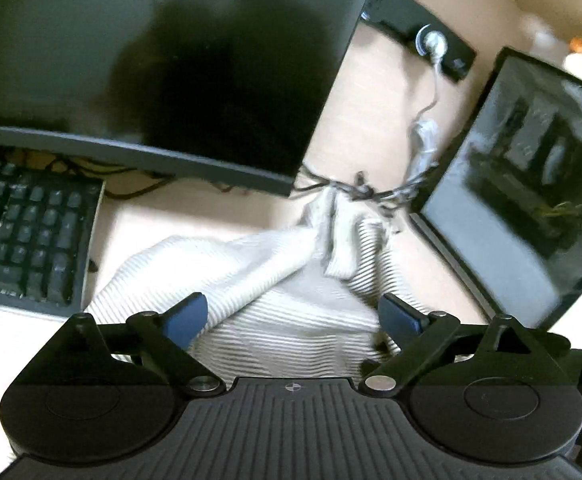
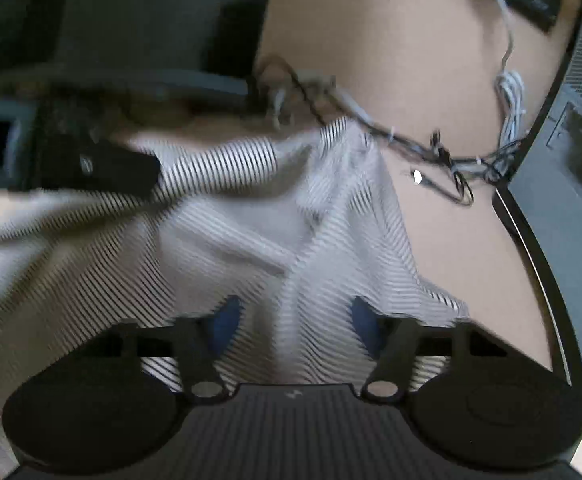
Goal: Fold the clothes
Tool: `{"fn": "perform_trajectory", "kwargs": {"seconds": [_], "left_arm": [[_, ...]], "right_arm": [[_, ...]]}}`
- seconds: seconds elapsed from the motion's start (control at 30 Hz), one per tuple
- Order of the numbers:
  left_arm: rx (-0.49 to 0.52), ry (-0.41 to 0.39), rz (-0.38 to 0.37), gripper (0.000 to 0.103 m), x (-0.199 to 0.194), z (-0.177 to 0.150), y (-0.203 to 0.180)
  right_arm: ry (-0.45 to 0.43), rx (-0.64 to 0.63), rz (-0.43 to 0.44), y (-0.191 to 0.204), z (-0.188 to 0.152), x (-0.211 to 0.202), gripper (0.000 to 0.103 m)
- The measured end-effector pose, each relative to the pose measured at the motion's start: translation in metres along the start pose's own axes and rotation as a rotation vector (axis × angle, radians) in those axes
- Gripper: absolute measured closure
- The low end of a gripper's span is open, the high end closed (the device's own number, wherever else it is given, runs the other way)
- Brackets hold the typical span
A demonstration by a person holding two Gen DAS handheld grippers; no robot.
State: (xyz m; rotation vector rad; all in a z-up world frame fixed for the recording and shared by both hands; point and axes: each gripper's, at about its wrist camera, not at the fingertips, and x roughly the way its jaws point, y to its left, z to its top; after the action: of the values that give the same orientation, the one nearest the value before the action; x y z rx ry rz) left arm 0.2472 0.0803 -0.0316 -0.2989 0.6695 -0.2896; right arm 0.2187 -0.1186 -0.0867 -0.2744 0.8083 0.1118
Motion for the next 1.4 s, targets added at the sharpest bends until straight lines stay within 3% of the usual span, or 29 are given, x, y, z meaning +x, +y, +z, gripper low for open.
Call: {"fn": "perform_trajectory", "kwargs": {"seconds": [0.03, 0.07, 0.17, 0.27, 0.37, 0.43, 0.47, 0.53, 0.57, 0.67, 0.77, 0.87, 1.0, 1.07, 1.23, 1.4], "left_arm": [[-0.019, 0.010, 0.011, 0.007, 0.001, 0.000, 0.003], [-0.028, 0.019, 0.009, 0.007, 0.000, -0.001, 0.007], [0.003, 0.052, 0.015, 0.006, 0.007, -0.006, 0.006], [-0.025, 0.101, -0.025, 0.006, 0.011, 0.005, 0.006], [0.006, 0.084, -0.014, 0.006, 0.011, 0.013, -0.002], [0.066, 0.055, 0.024, 0.003, 0.014, 0.020, -0.013], [0.092, 0.044, 0.040, 0.002, 0.016, 0.024, -0.017], [0.128, 0.037, 0.068, 0.001, 0.024, 0.030, -0.022], [0.137, 0.040, 0.083, 0.000, 0.030, 0.033, -0.024], [0.167, 0.072, 0.127, 0.000, 0.049, 0.037, -0.026], [0.184, 0.100, 0.172, 0.000, 0.068, 0.038, -0.026], [0.185, 0.121, 0.214, 0.001, 0.084, 0.039, -0.025], [0.206, 0.133, 0.254, 0.006, 0.097, 0.042, -0.022], [0.207, 0.132, 0.273, 0.015, 0.100, 0.043, -0.018], [0.207, 0.125, 0.375, 0.073, 0.105, 0.048, -0.002], [0.110, 0.109, 0.430, 0.075, 0.086, 0.055, 0.029]], "right_arm": [[0.013, -0.006, 0.007, -0.009, -0.002, 0.002, 0.086], [0.012, -0.014, 0.017, -0.021, -0.003, 0.002, 0.092], [-0.034, -0.072, -0.025, -0.059, 0.006, -0.010, 0.095], [-0.134, -0.212, -0.250, -0.093, 0.025, -0.018, 0.095], [-0.212, -0.327, -0.508, -0.117, 0.042, -0.007, 0.095], [-0.220, -0.268, -0.524, -0.133, 0.052, -0.005, 0.094], [-0.230, -0.238, -0.515, -0.137, 0.054, -0.006, 0.089], [-0.264, -0.182, -0.478, -0.140, 0.053, -0.012, 0.077], [-0.268, -0.146, -0.418, -0.141, 0.050, -0.017, 0.073], [-0.245, -0.027, -0.162, -0.139, 0.040, -0.025, 0.073], [-0.161, 0.028, 0.083, -0.125, 0.020, -0.014, 0.072], [-0.072, 0.029, 0.245, -0.106, -0.006, 0.008, 0.072], [-0.033, 0.041, 0.287, -0.092, -0.032, 0.023, 0.072], [-0.026, 0.052, 0.312, -0.093, -0.038, 0.025, 0.071], [-0.001, 0.030, 0.373, -0.103, -0.046, 0.023, 0.071], [0.036, -0.015, 0.425, -0.131, -0.059, 0.007, 0.071]]}}
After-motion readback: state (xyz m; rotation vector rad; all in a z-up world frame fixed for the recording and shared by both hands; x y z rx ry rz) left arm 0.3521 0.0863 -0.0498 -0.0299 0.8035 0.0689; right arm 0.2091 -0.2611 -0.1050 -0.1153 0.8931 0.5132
